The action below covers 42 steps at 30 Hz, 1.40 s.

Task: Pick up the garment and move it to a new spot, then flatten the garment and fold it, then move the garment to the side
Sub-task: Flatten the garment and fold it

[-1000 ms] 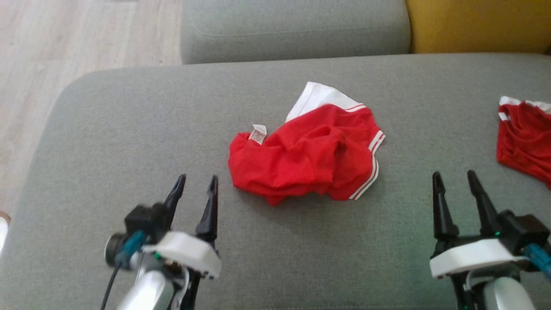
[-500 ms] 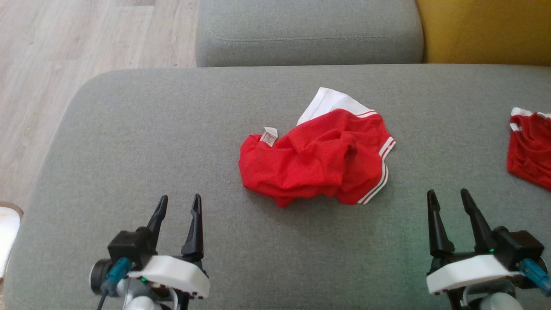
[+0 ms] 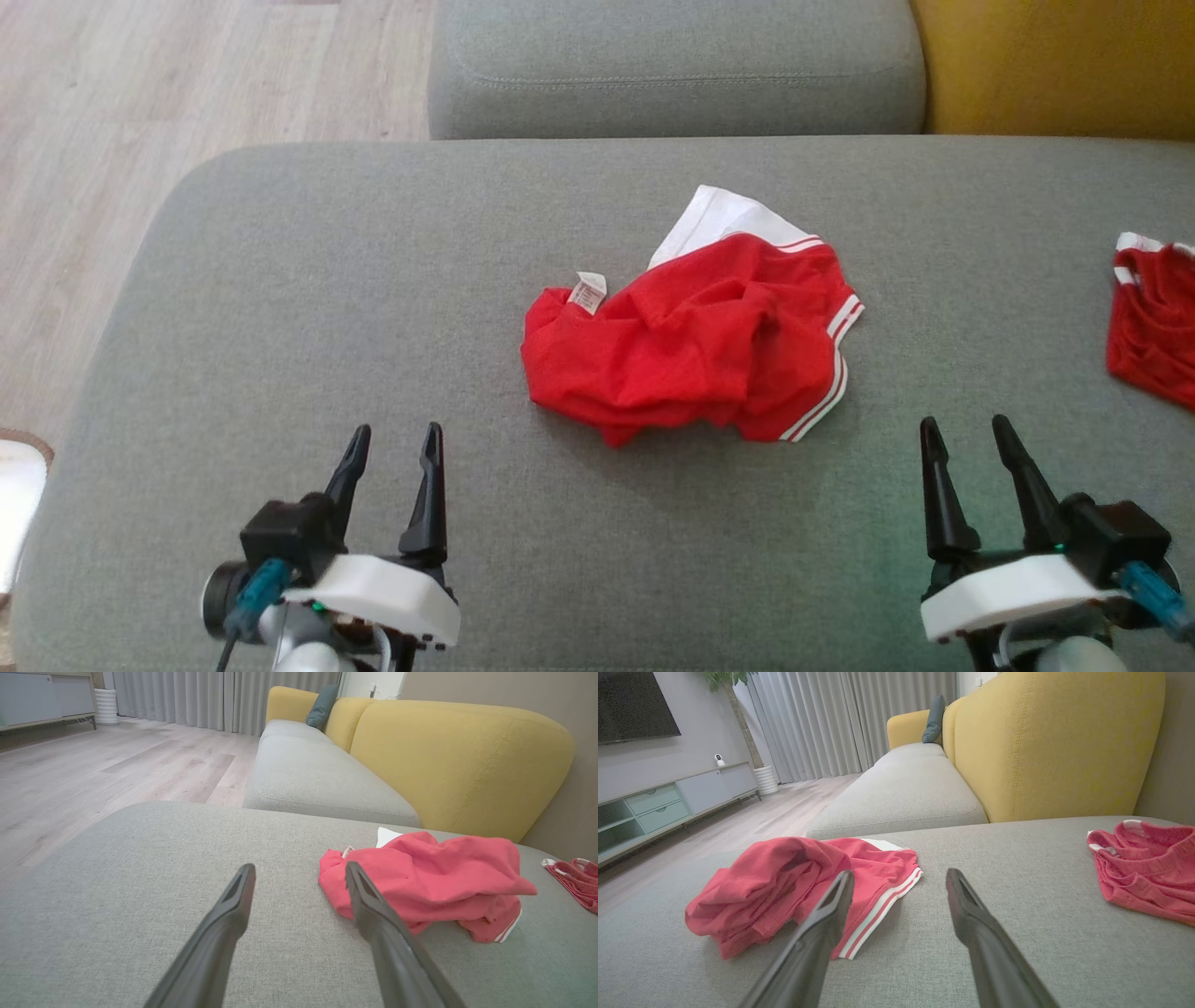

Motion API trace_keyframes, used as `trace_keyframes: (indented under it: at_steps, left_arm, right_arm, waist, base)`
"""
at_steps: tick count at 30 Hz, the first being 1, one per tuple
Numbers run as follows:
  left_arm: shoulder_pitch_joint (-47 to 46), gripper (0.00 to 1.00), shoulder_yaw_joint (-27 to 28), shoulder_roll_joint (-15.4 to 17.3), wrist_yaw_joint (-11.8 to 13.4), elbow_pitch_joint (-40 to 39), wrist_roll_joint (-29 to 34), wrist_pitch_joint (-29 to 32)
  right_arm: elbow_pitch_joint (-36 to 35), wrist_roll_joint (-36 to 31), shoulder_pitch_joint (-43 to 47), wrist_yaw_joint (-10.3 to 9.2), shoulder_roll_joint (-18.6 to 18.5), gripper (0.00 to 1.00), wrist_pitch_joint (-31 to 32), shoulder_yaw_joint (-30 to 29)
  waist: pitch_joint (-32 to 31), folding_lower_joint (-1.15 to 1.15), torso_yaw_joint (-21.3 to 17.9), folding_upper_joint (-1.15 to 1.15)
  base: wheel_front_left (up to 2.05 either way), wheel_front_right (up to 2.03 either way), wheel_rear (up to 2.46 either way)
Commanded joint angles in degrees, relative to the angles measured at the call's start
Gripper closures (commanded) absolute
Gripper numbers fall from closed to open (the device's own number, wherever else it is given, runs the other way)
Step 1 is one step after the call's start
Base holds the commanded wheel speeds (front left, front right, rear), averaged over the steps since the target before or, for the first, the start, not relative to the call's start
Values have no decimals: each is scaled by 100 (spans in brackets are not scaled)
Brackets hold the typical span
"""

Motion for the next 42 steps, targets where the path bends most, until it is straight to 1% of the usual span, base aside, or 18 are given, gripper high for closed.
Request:
trace_keyframes:
  at_steps: [1, 8, 13, 15, 20, 24, 29, 30, 31, 33, 37, 38, 39, 42]
  left_arm:
    - [-171, 0, 252, 26, -30, -156, 43, -71]
    - [-201, 0, 213, 7, -48, -150, 93, -71]
    - [-299, 0, 163, -22, -73, -179, 151, -71]
    - [-348, 0, 145, -45, -80, -199, 179, -71]
    - [-462, 0, 124, -140, -106, -196, 241, -71]
    - [-511, 0, 143, -226, -147, -152, 287, -71]
    - [-497, 0, 197, -310, -205, -79, 346, -71]
    - [-490, 0, 207, -324, -219, -64, 357, -71]
    - [-483, 0, 218, -339, -233, -50, 368, -71]
    - [-471, 0, 240, -366, -256, -23, 390, -71]
    - [-439, 0, 285, -396, -279, -2, 423, -71]
    - [-417, 0, 316, -415, -291, -6, 445, -71]
    - [-417, 0, 316, -415, -291, -6, 445, -71]
    - [-393, 0, 356, -447, -306, -31, 476, -71]
  right_arm:
    - [-166, 39, -212, 37, -29, 0, -75, 148]
    - [-130, -68, -311, 37, -29, 0, -70, 42]
    - [-10, -255, -674, 37, -29, 0, 133, -107]
    - [242, -346, -903, 37, -29, 0, 306, -173]
    - [1217, -181, -1551, 37, -29, 0, 534, -333]
    - [1977, -146, -1929, 37, -29, 0, 578, -359]
    - [2689, 151, -2198, 37, -29, 0, 539, -239]
    - [2787, 165, -2241, 37, -29, 10, 503, -215]
    - [2869, 177, -2286, 37, -29, 54, 468, -178]
    - [2957, 247, -2382, 37, -29, 100, 374, -85]
    - [2926, 278, -2520, 37, -29, 100, 199, -2]
    - [2798, 230, -2619, 37, -29, 100, 90, -33]
    - [2798, 230, -2619, 37, -29, 100, 90, -33]
    - [2439, 78, -2802, 37, -64, 100, 34, -171]
  waist:
    - [4, 0, 8, 0]
    - [104, 0, 139, 0]
    - [328, 0, 324, 0]
    - [455, 0, 416, 0]
    - [788, 0, 665, 0]
    - [948, 0, 851, 0]
    - [987, 0, 985, 0]
    - [983, 0, 1000, 0]
    - [976, 0, 1013, 0]
    - [955, 0, 1030, 0]
    - [920, 0, 1021, 0]
    - [909, 0, 1011, 0]
    - [909, 0, 1011, 0]
    - [920, 0, 992, 0]
  base:
    - [0, 0, 0]
    - [0, 0, 0]
    - [0, 0, 0]
    - [0, 0, 0]
    - [0, 0, 0]
    - [0, 0, 0]
    - [0, 0, 0]
    - [0, 0, 0]
    - [0, 0, 0]
    - [0, 0, 0]
    - [0, 0, 0]
    - [0, 0, 0]
    - [0, 0, 0]
    - [0, 0, 0]
